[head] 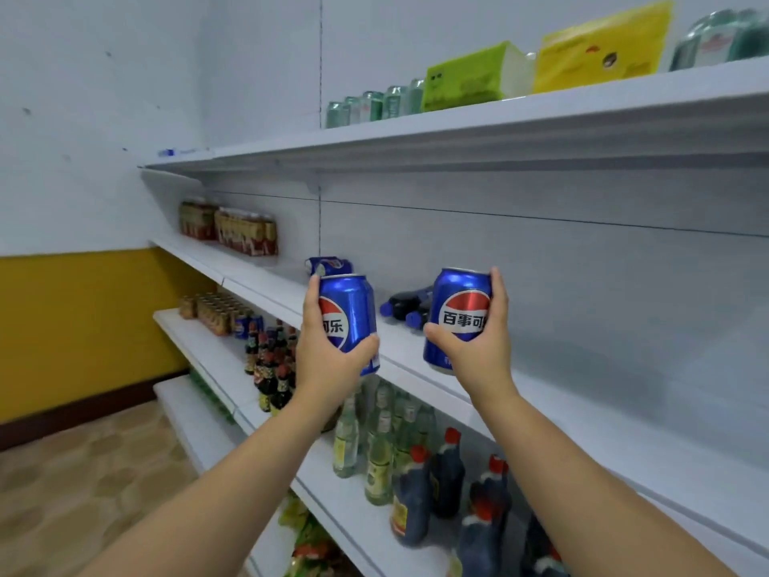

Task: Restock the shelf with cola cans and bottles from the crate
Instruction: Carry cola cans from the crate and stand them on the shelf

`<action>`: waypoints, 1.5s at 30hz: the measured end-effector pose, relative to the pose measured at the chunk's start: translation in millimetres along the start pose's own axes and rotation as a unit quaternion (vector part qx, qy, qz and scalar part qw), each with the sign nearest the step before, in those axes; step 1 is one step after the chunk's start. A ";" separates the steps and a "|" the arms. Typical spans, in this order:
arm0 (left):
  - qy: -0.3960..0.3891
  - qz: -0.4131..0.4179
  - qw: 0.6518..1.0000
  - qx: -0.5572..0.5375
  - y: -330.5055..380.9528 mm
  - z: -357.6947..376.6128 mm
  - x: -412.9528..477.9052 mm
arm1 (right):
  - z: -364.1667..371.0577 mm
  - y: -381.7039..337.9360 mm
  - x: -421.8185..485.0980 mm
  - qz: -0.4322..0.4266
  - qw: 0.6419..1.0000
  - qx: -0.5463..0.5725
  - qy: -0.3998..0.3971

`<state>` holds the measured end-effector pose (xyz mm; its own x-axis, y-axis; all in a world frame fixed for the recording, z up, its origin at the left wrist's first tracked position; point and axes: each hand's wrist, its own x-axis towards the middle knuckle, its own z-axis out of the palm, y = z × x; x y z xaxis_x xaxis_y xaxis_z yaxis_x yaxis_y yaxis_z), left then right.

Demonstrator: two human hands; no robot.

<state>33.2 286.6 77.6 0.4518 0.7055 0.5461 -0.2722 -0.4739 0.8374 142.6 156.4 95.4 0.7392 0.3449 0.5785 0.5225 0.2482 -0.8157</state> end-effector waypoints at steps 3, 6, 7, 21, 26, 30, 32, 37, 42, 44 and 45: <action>0.020 -0.002 1.000 0.021 -33.4 -16.9 40.7 | 47.2 27.0 33.3 0.001 1.000 0.005 -0.025; 0.038 -0.001 0.998 0.044 -63.6 -28.1 84.5 | 89.9 52.8 71.5 -0.004 0.999 0.008 -0.041; 0.044 0.000 0.998 0.050 -71.9 -31.8 100.4 | 103.8 59.0 86.2 -0.005 0.999 0.010 -0.045; 0.018 0.018 0.999 0.023 -201.1 -70.7 297.0 | 266.0 150.9 221.2 0.005 0.995 -0.078 -0.068; -0.051 0.033 0.998 0.008 -251.1 -86.4 371.2 | 318.7 180.5 256.2 0.021 0.993 -0.113 0.011; -0.122 0.040 0.992 0.003 -281.1 -86.5 424.6 | 347.6 199.4 281.9 0.061 0.986 -0.134 0.074; -0.159 0.037 0.987 -0.005 -295.8 -78.8 446.0 | 356.4 211.4 291.3 0.081 0.981 -0.156 0.080; -0.236 0.036 0.971 -0.020 -334.7 -47.8 474.8 | 364.4 245.4 308.6 0.123 0.972 -0.173 0.103; -0.286 0.016 0.957 -0.047 -361.4 -14.5 500.7 | 354.6 275.2 337.1 0.139 0.968 -0.178 0.109; -0.306 0.010 0.951 -0.050 -366.8 -2.9 508.2 | 350.9 286.1 347.3 0.136 0.967 -0.193 0.094; -0.318 0.015 0.947 -0.042 -369.0 2.2 511.2 | 350.1 291.9 351.2 0.134 0.966 -0.200 0.092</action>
<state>366.4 821.0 47.7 0.8562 0.2190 0.4679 -0.3474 -0.4263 0.8352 406.0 666.9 61.6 0.9150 0.1719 0.3651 0.3961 -0.2099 -0.8939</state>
